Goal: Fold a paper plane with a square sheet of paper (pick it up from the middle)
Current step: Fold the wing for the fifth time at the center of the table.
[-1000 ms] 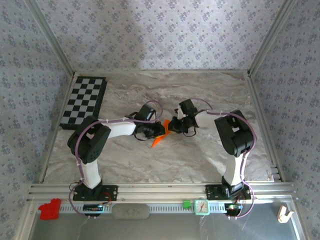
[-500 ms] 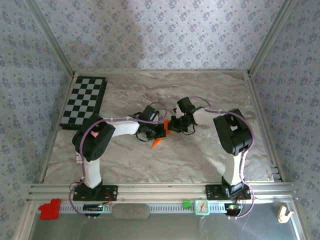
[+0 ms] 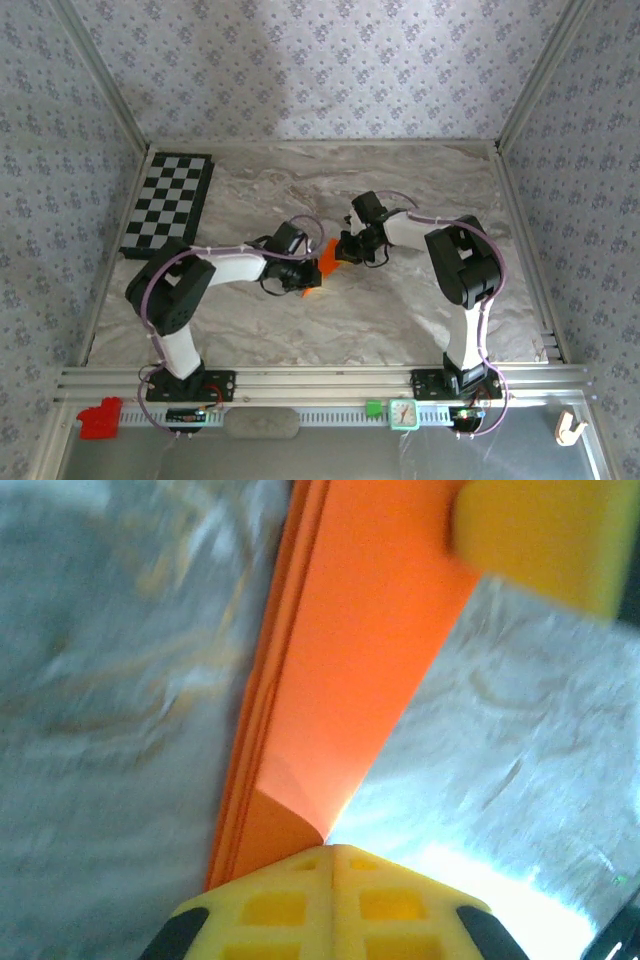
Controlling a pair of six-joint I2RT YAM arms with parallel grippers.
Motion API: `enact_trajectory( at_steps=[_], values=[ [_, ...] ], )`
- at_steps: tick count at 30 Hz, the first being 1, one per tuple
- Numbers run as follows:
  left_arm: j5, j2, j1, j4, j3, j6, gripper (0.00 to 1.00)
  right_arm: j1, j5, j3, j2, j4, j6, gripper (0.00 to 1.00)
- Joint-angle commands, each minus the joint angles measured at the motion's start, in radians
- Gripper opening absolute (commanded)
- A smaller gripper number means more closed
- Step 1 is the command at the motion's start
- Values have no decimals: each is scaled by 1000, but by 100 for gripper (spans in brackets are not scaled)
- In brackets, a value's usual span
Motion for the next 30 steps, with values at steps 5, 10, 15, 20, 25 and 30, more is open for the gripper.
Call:
enact_trajectory(
  at_steps=[5, 10, 15, 20, 25, 30],
  values=[
    [-14, -154, 13, -170, -32, 86, 10, -6, 51, 59, -2, -97, -84, 11],
    [-53, -301, 82, -182, -49, 69, 20, 10, 5, 111, -102, -122, -77, 24],
    [-148, -447, 169, -249, -62, 48, 40, 34, 90, 129, -180, -193, -38, 42],
    [-219, -557, 270, -343, -49, 69, 59, 91, 246, 128, -232, -245, 5, 60],
    [-277, -637, 351, -394, -48, 117, 81, 188, 466, 173, -225, -343, 120, 70],
    [-312, -688, 405, -421, -40, 184, 96, 271, 614, 240, -145, -416, 263, 74]
  ],
)
